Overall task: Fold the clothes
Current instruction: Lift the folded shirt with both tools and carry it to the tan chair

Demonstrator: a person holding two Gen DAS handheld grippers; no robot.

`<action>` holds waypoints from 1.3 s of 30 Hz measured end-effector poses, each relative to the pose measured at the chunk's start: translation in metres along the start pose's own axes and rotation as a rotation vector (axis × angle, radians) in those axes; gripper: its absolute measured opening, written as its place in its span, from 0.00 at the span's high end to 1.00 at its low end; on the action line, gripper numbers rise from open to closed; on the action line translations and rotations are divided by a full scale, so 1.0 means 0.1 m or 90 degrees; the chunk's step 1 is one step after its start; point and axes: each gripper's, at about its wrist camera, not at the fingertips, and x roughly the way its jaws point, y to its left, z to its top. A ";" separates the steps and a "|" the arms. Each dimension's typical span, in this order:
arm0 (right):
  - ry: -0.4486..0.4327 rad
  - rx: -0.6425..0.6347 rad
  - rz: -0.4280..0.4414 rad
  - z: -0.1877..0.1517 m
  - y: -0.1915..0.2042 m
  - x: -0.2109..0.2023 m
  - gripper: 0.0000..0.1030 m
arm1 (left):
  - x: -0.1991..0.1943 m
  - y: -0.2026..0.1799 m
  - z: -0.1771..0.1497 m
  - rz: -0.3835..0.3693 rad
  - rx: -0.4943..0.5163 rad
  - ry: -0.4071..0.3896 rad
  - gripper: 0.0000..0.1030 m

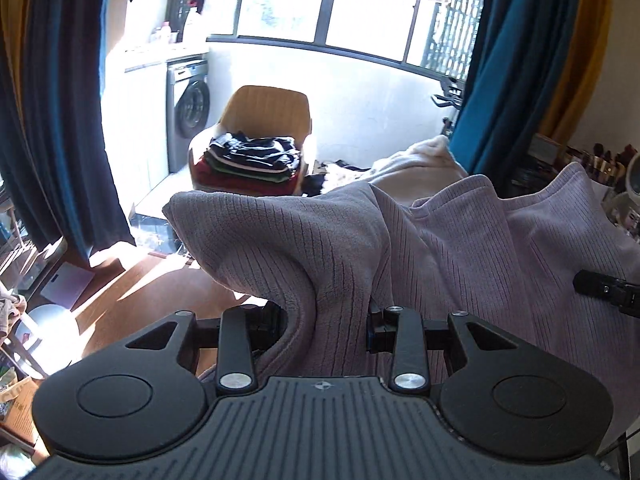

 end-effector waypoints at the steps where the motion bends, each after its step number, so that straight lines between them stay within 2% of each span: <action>1: 0.004 -0.011 0.017 0.07 0.09 0.15 0.65 | 0.06 0.11 0.05 0.015 -0.008 -0.002 0.65; 5: 0.009 -0.046 0.085 0.37 0.46 0.77 0.65 | 0.33 0.53 0.30 0.078 -0.049 -0.017 0.65; 12: 0.012 -0.085 0.179 0.97 1.01 1.80 0.65 | 0.78 1.03 0.82 0.160 -0.098 -0.038 0.65; 19: 0.007 -0.103 0.217 1.43 1.42 2.60 0.64 | 1.28 1.43 1.20 0.183 -0.119 -0.038 0.65; 26: 0.030 -0.084 0.173 1.56 1.73 3.31 0.64 | 1.98 1.95 1.51 0.128 -0.092 -0.003 0.65; 33: 0.042 -0.020 0.034 1.60 2.12 3.86 0.64 | 2.69 2.51 2.07 0.002 0.001 0.049 0.65; 36: 0.039 0.023 -0.026 1.61 2.26 4.03 0.64 | 2.96 2.64 2.31 -0.043 0.054 0.061 0.65; 39: 0.044 0.060 -0.073 1.60 2.38 4.18 0.64 | 3.26 2.73 2.49 -0.082 0.074 0.077 0.65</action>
